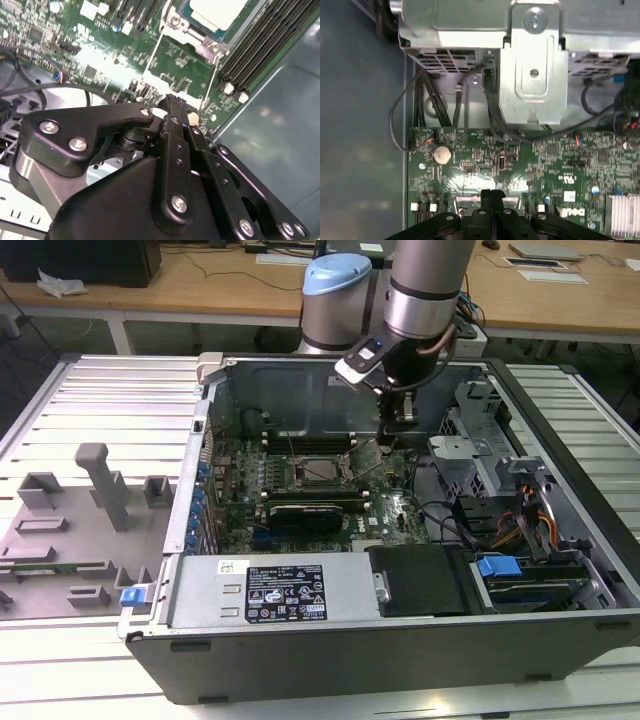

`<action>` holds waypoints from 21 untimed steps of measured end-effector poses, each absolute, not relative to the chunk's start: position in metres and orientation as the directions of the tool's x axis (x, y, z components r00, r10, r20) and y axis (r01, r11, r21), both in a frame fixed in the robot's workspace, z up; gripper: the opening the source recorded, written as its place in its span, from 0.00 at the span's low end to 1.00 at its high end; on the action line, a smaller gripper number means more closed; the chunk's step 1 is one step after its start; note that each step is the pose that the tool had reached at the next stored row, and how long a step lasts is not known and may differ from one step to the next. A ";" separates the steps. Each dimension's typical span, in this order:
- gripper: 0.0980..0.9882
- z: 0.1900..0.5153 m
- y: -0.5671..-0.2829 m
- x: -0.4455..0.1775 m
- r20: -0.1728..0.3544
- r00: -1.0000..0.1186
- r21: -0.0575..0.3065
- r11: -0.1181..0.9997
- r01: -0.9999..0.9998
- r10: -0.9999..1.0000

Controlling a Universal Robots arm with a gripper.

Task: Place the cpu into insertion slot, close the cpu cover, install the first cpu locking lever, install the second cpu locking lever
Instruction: 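Close the cpu cover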

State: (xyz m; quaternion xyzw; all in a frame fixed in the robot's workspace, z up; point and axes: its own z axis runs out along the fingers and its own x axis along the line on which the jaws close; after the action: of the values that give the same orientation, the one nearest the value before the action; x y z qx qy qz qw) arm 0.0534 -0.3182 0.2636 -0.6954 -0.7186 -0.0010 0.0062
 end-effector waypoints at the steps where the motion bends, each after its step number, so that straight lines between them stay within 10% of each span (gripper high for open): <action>1: 0.01 0.263 -0.318 0.056 0.011 -0.041 -0.007 0.041 0.999 0.999; 21: 0.01 0.240 -0.318 0.065 0.017 -0.081 -0.039 0.081 0.996 0.997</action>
State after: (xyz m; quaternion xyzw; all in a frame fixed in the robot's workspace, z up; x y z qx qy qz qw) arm 0.0653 -0.3182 0.2404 -0.6778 -0.7350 0.0086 0.0191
